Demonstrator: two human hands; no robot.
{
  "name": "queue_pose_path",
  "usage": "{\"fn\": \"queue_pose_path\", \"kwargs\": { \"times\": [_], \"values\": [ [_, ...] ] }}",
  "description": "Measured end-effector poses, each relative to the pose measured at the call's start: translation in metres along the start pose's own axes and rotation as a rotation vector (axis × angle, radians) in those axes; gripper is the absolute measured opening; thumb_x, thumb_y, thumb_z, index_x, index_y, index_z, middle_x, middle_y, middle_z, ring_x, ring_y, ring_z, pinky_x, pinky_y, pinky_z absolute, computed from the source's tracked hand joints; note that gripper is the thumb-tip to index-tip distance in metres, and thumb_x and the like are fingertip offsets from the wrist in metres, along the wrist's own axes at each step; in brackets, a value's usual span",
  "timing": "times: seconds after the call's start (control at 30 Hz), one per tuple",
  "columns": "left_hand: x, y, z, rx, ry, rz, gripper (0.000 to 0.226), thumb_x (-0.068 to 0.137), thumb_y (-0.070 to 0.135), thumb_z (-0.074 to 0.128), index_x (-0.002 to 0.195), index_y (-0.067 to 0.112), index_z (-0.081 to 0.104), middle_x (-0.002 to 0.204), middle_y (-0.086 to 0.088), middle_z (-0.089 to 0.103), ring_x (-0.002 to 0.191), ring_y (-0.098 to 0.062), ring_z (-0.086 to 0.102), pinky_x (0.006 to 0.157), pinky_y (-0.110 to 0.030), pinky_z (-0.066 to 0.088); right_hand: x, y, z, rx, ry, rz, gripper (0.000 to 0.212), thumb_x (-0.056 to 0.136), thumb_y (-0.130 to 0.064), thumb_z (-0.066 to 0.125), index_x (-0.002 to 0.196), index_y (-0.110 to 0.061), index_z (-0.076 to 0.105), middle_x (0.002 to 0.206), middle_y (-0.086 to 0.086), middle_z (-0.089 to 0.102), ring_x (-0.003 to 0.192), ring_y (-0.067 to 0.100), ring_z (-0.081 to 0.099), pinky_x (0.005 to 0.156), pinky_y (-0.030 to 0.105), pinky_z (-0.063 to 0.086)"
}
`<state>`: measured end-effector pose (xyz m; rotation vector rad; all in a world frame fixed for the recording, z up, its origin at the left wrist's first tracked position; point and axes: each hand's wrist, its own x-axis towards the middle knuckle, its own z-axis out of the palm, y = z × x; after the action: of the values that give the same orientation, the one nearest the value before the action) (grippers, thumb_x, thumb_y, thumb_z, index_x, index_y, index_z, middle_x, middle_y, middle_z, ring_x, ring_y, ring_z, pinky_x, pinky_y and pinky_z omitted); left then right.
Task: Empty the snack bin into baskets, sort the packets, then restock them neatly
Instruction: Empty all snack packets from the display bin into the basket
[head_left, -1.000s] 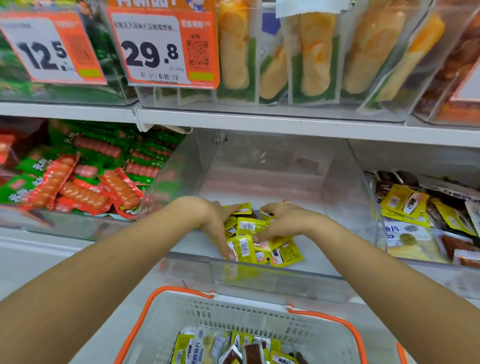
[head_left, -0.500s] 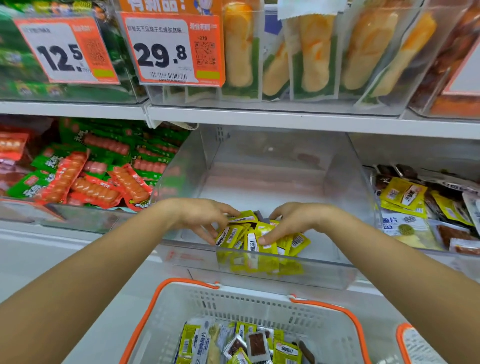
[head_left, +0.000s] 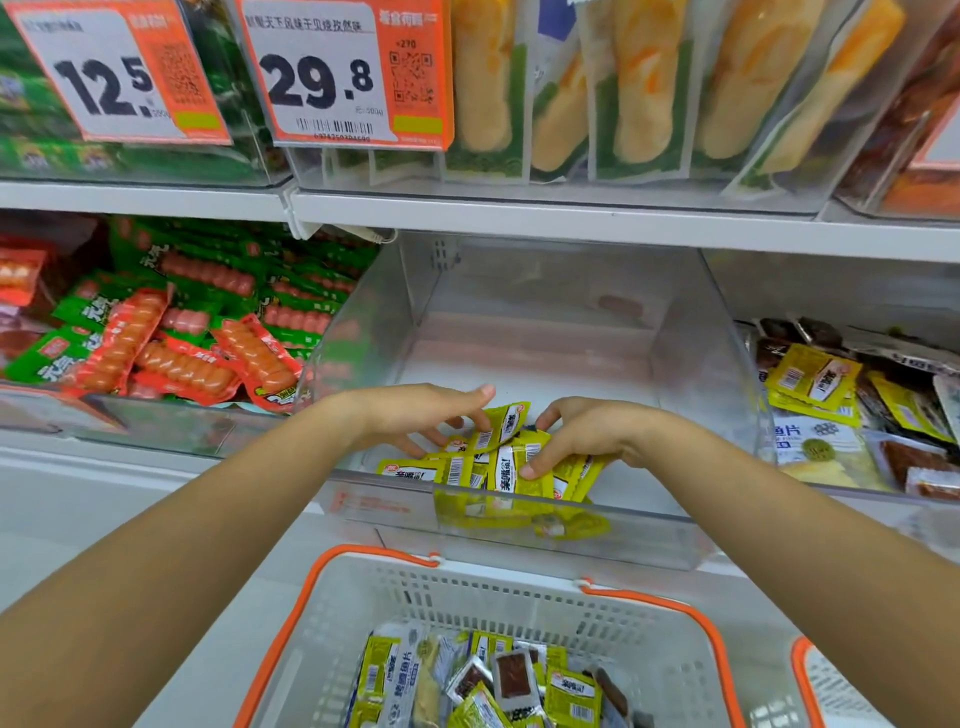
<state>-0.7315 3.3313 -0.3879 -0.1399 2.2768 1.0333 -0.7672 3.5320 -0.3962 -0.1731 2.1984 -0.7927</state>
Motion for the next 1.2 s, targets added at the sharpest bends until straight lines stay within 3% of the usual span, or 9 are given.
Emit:
{"fn": "queue_pose_path", "kwargs": {
  "times": [0.1,0.27,0.43,0.6,0.73,0.83,1.03,1.1,1.2],
  "values": [
    [0.009,-0.006,0.006,0.146,0.143,0.014,0.038,0.091,0.049,0.055,0.088,0.012,0.061,0.094,-0.005,0.059,0.086,-0.019,0.057,0.083,-0.035,0.052,0.004,0.003,0.001,0.046,-0.019,-0.022,0.058,0.074,-0.018,0.081,0.122,-0.02,0.047,0.088,-0.001,0.061,0.086,0.021,0.059,0.092,0.035,0.048],
    [0.017,-0.011,0.003,0.113,0.16,-0.042,0.055,0.077,0.038,0.077,0.119,0.022,0.045,0.102,-0.007,0.062,0.087,-0.021,0.06,0.081,-0.037,0.053,0.009,0.006,0.001,0.101,-0.045,-0.06,0.055,0.072,-0.014,0.081,0.117,-0.023,0.049,0.086,0.002,0.063,0.074,0.017,0.06,0.082,0.033,0.05],
    [0.009,-0.012,-0.005,0.11,0.011,-0.056,0.04,0.081,0.028,0.075,0.117,0.023,0.057,0.092,0.006,0.065,0.083,-0.014,0.06,0.074,-0.025,0.047,0.01,0.007,0.001,0.096,-0.099,-0.088,0.054,0.075,-0.009,0.078,0.118,-0.029,0.05,0.091,0.003,0.065,0.073,0.018,0.061,0.068,0.027,0.049],
    [-0.006,-0.006,-0.016,0.26,-0.059,-0.152,0.025,0.093,0.041,0.058,0.116,0.037,0.053,0.121,0.005,0.063,0.106,-0.019,0.06,0.102,-0.043,0.044,0.005,0.005,-0.001,0.088,-0.171,-0.108,0.056,0.081,-0.005,0.071,0.12,-0.039,0.049,0.092,0.002,0.067,0.065,0.013,0.063,0.056,0.019,0.051],
    [-0.012,0.003,-0.016,0.296,-0.152,-0.23,0.029,0.096,0.048,0.047,0.124,0.04,0.049,0.121,0.005,0.06,0.1,-0.021,0.057,0.102,-0.046,0.044,-0.001,0.004,0.0,0.062,-0.226,-0.123,0.067,0.08,-0.01,0.074,0.133,-0.038,0.043,0.107,0.001,0.068,0.062,0.009,0.063,0.05,0.016,0.047],
    [-0.018,0.004,-0.014,0.307,-0.206,-0.237,0.045,0.089,0.05,0.058,0.129,0.039,0.043,0.12,0.004,0.055,0.112,-0.025,0.055,0.092,-0.037,0.049,-0.004,0.004,0.002,0.072,-0.236,-0.144,0.064,0.08,-0.02,0.075,0.133,-0.037,0.044,0.114,0.004,0.068,0.078,0.014,0.065,0.061,0.023,0.052],
    [-0.021,-0.004,-0.011,0.262,-0.217,-0.188,0.068,0.08,-0.005,0.068,0.13,0.026,0.034,0.121,-0.004,0.06,0.105,-0.026,0.063,0.073,-0.027,0.055,0.0,0.003,0.007,-0.094,-0.03,-0.243,0.057,0.078,-0.025,0.077,0.128,-0.029,0.052,0.119,-0.001,0.062,0.1,0.017,0.062,0.089,0.032,0.051],
    [-0.019,-0.003,-0.009,0.283,-0.208,-0.182,0.069,0.081,-0.001,0.069,0.135,0.023,0.034,0.121,-0.002,0.058,0.101,-0.024,0.064,0.069,-0.027,0.055,-0.002,0.002,0.006,-0.208,0.008,-0.248,0.063,0.078,-0.028,0.077,0.134,-0.027,0.049,0.126,-0.003,0.057,0.11,0.017,0.058,0.098,0.032,0.047],
    [-0.024,0.0,-0.01,0.319,-0.237,-0.211,0.058,0.085,0.033,0.07,0.134,0.029,0.038,0.129,-0.001,0.056,0.103,-0.024,0.064,0.076,-0.031,0.054,-0.01,0.003,0.0,-0.333,0.007,-0.199,0.071,0.079,-0.042,0.073,0.142,-0.029,0.04,0.137,-0.006,0.048,0.122,0.017,0.05,0.104,0.033,0.041]
  ]
}}
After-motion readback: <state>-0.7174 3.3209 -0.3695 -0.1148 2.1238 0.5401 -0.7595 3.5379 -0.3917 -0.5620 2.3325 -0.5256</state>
